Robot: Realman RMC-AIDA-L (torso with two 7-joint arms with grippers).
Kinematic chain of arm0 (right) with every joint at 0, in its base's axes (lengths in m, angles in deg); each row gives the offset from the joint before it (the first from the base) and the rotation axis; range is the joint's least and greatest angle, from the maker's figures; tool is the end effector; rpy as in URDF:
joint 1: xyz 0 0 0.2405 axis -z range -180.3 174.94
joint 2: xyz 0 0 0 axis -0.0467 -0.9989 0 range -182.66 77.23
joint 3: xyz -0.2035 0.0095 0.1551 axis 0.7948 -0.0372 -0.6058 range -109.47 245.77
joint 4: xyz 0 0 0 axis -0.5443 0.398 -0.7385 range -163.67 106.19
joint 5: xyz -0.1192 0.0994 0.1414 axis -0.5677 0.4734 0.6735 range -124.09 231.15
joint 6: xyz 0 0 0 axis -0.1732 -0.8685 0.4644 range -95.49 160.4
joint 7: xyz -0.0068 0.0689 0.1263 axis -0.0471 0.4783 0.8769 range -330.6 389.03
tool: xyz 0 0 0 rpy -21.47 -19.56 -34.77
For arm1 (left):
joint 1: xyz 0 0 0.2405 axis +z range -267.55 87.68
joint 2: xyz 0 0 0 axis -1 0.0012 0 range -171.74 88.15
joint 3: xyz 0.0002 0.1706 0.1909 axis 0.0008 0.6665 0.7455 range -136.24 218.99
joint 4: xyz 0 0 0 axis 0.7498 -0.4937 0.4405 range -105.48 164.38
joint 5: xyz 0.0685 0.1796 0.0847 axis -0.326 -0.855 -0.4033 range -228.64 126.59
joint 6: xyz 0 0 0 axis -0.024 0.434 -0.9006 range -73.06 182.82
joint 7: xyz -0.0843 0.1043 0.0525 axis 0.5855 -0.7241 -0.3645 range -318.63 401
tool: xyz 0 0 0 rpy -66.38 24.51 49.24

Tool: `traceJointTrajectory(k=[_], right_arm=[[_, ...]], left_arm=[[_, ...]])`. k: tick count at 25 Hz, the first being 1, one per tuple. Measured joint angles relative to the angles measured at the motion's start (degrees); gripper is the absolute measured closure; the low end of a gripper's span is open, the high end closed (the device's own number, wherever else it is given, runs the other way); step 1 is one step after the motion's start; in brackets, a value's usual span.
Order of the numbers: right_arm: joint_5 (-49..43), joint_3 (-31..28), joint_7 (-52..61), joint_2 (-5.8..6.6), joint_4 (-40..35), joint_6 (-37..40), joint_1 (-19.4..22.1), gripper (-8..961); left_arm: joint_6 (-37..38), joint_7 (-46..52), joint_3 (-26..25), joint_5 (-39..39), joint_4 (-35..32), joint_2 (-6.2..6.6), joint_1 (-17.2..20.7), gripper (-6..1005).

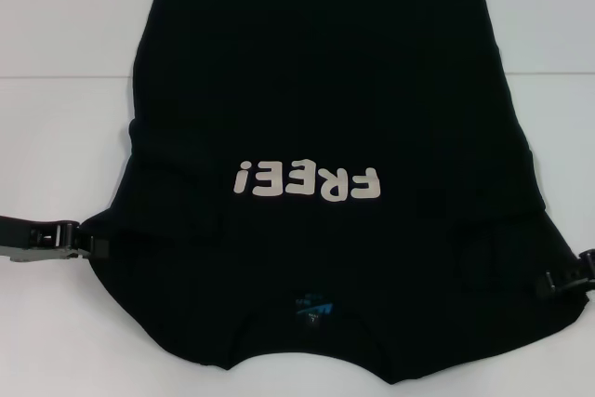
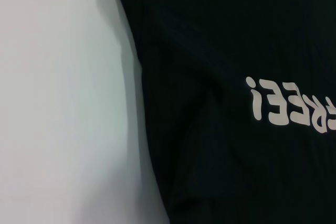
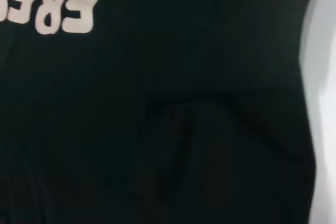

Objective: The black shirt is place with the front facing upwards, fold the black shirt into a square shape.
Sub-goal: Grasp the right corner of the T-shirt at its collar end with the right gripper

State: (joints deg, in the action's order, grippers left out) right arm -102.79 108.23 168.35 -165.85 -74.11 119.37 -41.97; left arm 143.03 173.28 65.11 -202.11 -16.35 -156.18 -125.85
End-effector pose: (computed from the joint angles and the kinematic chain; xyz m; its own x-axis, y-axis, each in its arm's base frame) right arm 0.3076 0.3607 0.0527 0.3021 -0.9516 -0.0569 -0.8969 -0.2635 -0.3552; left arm -0.3237 0.3460 0.0653 0.2323 0.9237 0.3047 0.9660 -0.1825 -0.1834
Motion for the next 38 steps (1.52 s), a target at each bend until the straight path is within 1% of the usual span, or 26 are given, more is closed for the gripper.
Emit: traceJointTrajectory(k=[6, 10, 22, 33, 38], right_arm=[[0.1, 0.6, 0.0, -1.1, 0.1, 0.4, -1.2, 174], [0.1, 0.8, 0.0, -1.5, 0.3, 0.4, -1.7, 175], [0.0, 0.9, -0.5, -1.32, 0.1, 0.7, -1.3, 179], [-0.2, 2.0, -0.5, -1.18, 0.5, 1.0, -1.5, 621], [-0.3, 2.3, -0.4, -1.11, 0.5, 1.0, -1.4, 730]], left_arm=[[0.1, -0.1, -0.2, 0.1, -0.1, 0.04, 0.0, 908], [0.1, -0.3, -0.2, 0.1, -0.1, 0.04, 0.0, 906], [0.4, -0.7, -0.2, 0.9, -0.1, 0.04, -0.1, 899], [0.7, -0.8, -0.3, 1.9, -0.5, 0.04, 0.1, 893], [0.7, -0.9, -0.3, 2.2, -0.6, 0.04, 0.1, 890]])
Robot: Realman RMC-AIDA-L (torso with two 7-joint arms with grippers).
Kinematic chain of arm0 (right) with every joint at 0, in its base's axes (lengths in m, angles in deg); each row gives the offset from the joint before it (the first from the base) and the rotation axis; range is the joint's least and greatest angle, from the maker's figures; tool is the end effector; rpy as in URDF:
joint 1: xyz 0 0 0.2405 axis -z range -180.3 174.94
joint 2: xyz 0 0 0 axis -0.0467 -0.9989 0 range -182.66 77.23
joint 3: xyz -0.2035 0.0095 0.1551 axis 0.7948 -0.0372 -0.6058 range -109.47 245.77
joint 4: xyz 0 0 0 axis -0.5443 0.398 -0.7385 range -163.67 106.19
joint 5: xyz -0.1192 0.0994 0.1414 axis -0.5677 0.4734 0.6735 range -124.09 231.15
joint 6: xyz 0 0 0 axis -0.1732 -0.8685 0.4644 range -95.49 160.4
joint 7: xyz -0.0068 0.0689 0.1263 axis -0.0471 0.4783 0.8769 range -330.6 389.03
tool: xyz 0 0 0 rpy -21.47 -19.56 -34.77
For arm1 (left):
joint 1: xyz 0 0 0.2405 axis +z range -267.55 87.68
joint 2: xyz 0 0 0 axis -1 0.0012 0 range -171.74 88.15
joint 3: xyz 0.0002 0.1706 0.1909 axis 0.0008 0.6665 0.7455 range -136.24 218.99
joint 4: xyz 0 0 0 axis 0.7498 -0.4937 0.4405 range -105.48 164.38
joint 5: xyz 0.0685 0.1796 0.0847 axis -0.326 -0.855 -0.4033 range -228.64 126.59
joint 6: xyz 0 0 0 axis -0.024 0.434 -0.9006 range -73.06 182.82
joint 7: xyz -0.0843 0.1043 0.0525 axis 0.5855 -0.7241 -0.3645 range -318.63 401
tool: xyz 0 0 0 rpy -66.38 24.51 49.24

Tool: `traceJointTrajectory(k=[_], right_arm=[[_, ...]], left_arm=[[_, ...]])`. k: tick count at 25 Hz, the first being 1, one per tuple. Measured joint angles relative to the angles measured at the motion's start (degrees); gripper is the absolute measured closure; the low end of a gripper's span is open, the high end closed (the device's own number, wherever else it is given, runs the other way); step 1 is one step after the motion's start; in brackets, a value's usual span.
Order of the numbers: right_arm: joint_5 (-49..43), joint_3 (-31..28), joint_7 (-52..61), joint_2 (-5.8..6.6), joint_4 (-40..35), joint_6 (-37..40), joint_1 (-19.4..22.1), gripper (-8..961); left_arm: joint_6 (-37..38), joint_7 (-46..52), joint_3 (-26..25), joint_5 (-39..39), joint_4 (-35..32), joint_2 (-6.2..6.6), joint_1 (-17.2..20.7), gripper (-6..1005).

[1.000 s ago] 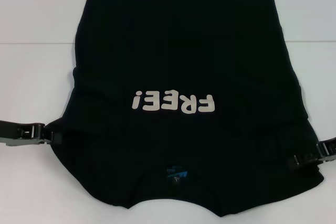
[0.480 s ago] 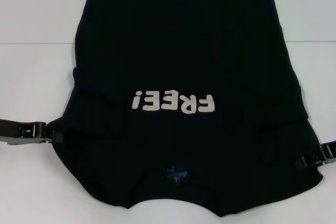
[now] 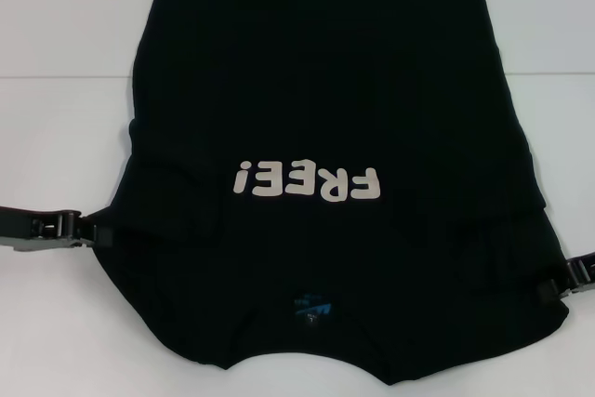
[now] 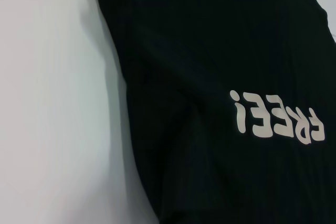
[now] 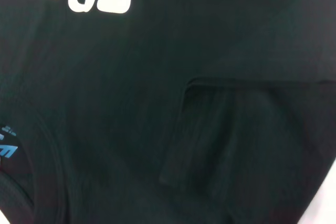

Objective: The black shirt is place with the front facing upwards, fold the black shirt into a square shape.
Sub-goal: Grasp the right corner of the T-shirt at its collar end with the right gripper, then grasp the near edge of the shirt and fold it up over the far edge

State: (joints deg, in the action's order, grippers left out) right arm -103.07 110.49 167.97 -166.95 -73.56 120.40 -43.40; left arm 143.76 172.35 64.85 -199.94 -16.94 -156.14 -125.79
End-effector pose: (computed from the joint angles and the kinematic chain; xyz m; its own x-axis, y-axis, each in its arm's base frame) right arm 0.2951 0.3612 0.0385 0.3360 -0.9418 0.0068 -0.8855 -0.3184 -0.3384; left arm -0.3186 0.3483 0.0684 0.2513 0.9102 0.3292 0.9646 -0.2075 -0.1626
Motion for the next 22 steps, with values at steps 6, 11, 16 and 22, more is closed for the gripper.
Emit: traceJointTrajectory(k=[6, 11, 16, 22], right_arm=[[0.0, 0.5, 0.0, 0.2, 0.0, 0.0, 0.2, 861], [0.1, 0.3, -0.7, 0.62, -0.2, 0.6, 0.2, 931], [0.5, -0.8, -2.8, 1.49, -1.1, 4.4, 0.2, 932], [0.5, -0.9, -7.7, 2.03, -2.5, 13.7, 0.7, 931]], left_arm=[[0.1, 0.0, 0.2, 0.0, 0.0, 0.0, 0.0, 886], [0.4, 0.5, 0.2, -0.2, 0.0, 0.0, 0.1, 883], [4.8, 0.4, 0.3, -0.7, -0.1, 0.49, -0.1, 881], [12.1, -1.0, 0.3, -3.3, -0.5, 0.7, 0.3, 877]])
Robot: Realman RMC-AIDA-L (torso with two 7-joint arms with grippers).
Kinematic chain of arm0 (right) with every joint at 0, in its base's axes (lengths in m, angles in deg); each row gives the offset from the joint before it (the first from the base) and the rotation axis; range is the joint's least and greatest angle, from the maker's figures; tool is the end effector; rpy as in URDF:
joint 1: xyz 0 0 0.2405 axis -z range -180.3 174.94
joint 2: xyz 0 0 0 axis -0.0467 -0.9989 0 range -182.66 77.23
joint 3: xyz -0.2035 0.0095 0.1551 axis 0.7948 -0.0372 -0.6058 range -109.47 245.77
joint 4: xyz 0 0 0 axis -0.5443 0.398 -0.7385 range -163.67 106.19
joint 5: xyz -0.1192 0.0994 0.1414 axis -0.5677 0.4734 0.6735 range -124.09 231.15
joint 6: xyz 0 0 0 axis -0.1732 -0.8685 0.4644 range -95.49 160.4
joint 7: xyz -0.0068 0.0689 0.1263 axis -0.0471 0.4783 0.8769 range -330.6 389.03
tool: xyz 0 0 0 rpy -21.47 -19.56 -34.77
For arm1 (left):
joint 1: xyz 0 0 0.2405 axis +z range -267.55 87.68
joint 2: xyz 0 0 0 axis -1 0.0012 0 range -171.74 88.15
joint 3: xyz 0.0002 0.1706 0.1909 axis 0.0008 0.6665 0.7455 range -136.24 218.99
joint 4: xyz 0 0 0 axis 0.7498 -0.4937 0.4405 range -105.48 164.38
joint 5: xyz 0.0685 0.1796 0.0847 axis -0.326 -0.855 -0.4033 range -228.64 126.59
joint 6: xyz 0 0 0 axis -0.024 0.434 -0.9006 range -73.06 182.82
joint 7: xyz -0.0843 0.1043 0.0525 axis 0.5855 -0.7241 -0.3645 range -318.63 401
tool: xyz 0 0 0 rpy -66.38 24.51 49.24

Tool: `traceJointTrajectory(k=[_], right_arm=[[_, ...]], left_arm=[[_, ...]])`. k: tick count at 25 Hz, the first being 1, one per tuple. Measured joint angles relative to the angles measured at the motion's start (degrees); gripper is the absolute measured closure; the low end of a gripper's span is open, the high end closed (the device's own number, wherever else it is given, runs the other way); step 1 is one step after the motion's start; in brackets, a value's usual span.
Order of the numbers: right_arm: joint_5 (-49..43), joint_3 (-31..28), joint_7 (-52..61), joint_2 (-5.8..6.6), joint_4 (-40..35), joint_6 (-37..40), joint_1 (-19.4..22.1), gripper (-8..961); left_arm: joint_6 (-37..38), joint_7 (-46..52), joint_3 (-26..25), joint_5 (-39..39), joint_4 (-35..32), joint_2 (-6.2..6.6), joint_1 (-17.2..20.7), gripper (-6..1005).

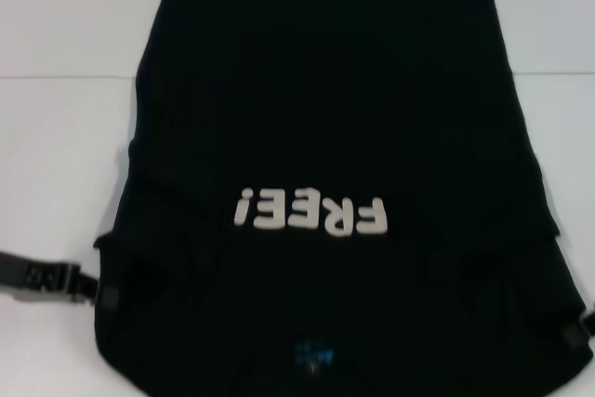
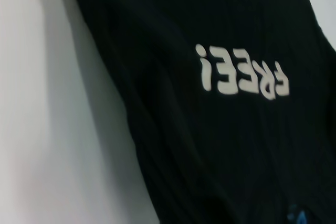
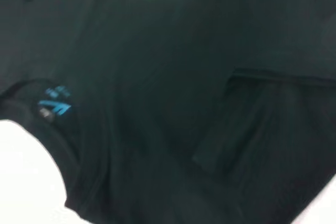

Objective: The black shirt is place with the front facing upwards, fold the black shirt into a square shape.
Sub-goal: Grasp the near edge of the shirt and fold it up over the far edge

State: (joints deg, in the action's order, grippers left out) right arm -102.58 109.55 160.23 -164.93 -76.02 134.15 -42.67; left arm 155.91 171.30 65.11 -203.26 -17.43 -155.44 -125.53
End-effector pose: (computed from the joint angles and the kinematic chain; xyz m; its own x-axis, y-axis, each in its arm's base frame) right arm 0.2879 0.3365 0.0580 0.4118 -0.8981 0.1545 -0.8737 -0.4373 -0.2132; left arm -0.3109 0.3203 0.0669 0.2594 0.9529 0.1570 0.9655 -0.2518 -0.0669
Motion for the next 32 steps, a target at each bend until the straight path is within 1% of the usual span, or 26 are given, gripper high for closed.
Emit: traceJointTrajectory(k=[6, 11, 15, 17, 19, 21, 23, 25, 26, 29, 31, 32], right_arm=[[-0.3, 0.5, -6.4, 0.04, 0.4, 7.7, 1.8, 931], [-3.3, 1.5, -10.7, -0.93, 1.2, 11.4, 2.3, 931], [-4.0, 2.6, -11.4, -1.45, 2.7, 11.1, 2.5, 931], [-3.0, 1.7, -11.4, -1.62, 2.8, 11.0, 2.5, 931], [-0.7, -0.1, -11.4, -1.55, 2.9, 11.1, 2.5, 931], [2.1, -2.7, -11.4, -1.02, 3.5, 11.4, 2.8, 931], [4.6, -6.5, -11.4, -0.11, 4.9, 11.5, 3.0, 931], [7.5, -12.0, -11.4, 1.31, 7.5, 11.4, 3.3, 931], [9.2, -15.0, -11.4, 2.28, 9.3, 11.1, 3.6, 931], [15.3, -21.6, -11.4, 4.33, 14.1, 10.0, 4.8, 931], [20.1, -24.3, -11.5, 4.78, 15.5, 8.8, 6.0, 931], [24.5, -25.6, -11.6, 4.65, 16.5, 6.8, 7.3, 931]], left_arm=[[8.7, -2.7, 0.2, -4.7, 0.6, -0.43, 1.7, 874], [16.6, -4.9, 1.5, -9.4, 1.5, -0.64, 1.7, 871], [17.3, -5.5, 4.4, -10.1, 1.6, -1.39, 2.2, 868], [17.2, -5.7, 4.2, -9.4, 1.9, -1.55, 2.0, 867], [17.1, -5.7, 2.8, -6.3, 2.5, -1.4, 1.4, 866], [17.0, -5.6, 1.2, -3.7, 3.2, -0.9, 0.6, 865], [15.9, -5.1, -1.0, -1.4, 4.0, -0.24, -0.4, 864], [14.6, -4.5, -3.3, 0.3, 4.7, 0.2, -1.2, 863], [13.5, -4.0, -4.7, 1.5, 5.2, 0.43, -1.6, 862], [9.5, -2.8, -8.8, 5.7, 7.1, 1.12, -2.1, 860], [6.0, -2.3, -11.0, 8.5, 8.0, 1.43, -2.1, 859], [4.2, -2.1, -11.9, 9.9, 8.3, 1.51, -2.0, 858]])
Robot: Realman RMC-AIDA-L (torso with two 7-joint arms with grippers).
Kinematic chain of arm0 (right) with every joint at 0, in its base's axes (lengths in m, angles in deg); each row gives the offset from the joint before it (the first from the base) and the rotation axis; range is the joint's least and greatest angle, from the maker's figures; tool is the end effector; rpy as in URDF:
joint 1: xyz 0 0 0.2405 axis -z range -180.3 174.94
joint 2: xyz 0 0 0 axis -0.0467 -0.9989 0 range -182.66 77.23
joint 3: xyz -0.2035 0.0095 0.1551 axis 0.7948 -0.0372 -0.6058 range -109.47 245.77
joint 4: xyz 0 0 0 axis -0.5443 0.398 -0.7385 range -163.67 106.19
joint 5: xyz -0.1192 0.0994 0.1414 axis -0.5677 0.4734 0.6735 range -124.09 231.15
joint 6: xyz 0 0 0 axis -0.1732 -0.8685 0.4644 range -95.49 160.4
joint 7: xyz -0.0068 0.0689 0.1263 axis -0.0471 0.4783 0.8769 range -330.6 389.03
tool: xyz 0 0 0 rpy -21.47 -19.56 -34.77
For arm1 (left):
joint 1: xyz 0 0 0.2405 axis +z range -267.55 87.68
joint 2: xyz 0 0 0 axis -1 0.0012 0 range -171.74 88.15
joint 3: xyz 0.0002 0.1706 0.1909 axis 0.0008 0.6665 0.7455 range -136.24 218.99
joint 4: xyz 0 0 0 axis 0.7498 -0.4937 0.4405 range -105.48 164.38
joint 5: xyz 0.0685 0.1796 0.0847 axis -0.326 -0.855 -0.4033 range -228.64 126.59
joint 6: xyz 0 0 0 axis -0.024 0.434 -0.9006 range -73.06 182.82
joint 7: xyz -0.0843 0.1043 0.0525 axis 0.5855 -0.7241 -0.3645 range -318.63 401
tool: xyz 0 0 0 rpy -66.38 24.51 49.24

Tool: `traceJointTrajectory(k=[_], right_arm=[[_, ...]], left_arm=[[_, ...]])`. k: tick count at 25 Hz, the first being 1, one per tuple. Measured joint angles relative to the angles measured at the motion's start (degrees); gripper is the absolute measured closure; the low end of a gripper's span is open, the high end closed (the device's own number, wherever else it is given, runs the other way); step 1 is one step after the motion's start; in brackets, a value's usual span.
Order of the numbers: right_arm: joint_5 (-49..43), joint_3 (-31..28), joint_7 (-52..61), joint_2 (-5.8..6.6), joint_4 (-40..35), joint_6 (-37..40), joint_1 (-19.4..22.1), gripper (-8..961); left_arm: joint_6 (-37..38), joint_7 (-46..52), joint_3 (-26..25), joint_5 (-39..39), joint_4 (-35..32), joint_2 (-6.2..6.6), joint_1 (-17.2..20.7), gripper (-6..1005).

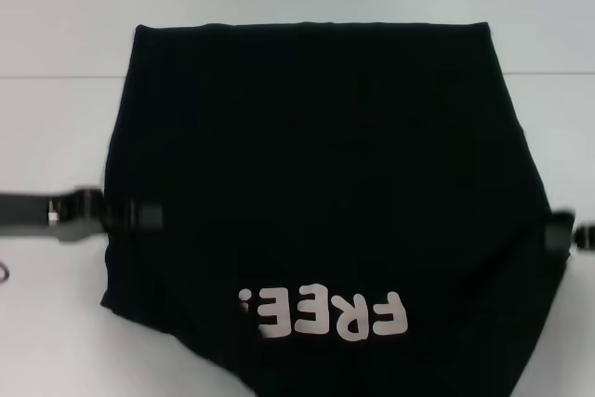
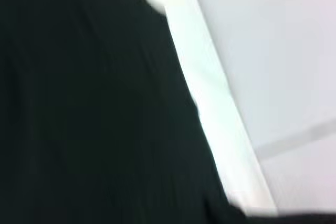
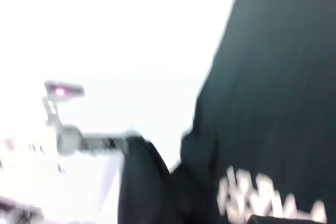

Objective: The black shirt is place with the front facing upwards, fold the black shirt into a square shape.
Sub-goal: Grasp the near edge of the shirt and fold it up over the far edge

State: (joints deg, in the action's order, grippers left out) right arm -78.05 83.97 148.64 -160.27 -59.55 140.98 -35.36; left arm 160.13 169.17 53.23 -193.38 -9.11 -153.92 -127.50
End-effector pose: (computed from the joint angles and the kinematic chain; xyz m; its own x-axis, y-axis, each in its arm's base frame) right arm 0.2964 0.3089 0.0859 0.2445 -0.8671 -0.4340 -0.8610 -0.4000 0.3142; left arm -0.2849 0.3294 0.0707 0.1886 0.9151 0.3564 0.9298 -0.2832 0.2351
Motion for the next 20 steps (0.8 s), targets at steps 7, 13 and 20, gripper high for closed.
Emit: traceJointTrajectory(k=[7, 13, 20], right_arm=[[15.4, -2.1, -3.8, -3.3, 4.0, -12.0, 4.5, 930], [25.3, -2.4, -12.4, -7.3, 7.4, -22.1, 6.2, 930], [29.8, -2.0, -19.9, -10.5, 9.4, -30.9, 5.2, 930]], left_arm=[[-13.8, -0.8, -1.7, 8.5, 3.4, -0.86, 1.8, 854], [-23.8, -5.4, -1.7, 16.8, 8.8, -2.08, 2.3, 851], [-32.0, -10.1, -1.8, 26.1, 11.7, -3.97, 3.0, 847]])
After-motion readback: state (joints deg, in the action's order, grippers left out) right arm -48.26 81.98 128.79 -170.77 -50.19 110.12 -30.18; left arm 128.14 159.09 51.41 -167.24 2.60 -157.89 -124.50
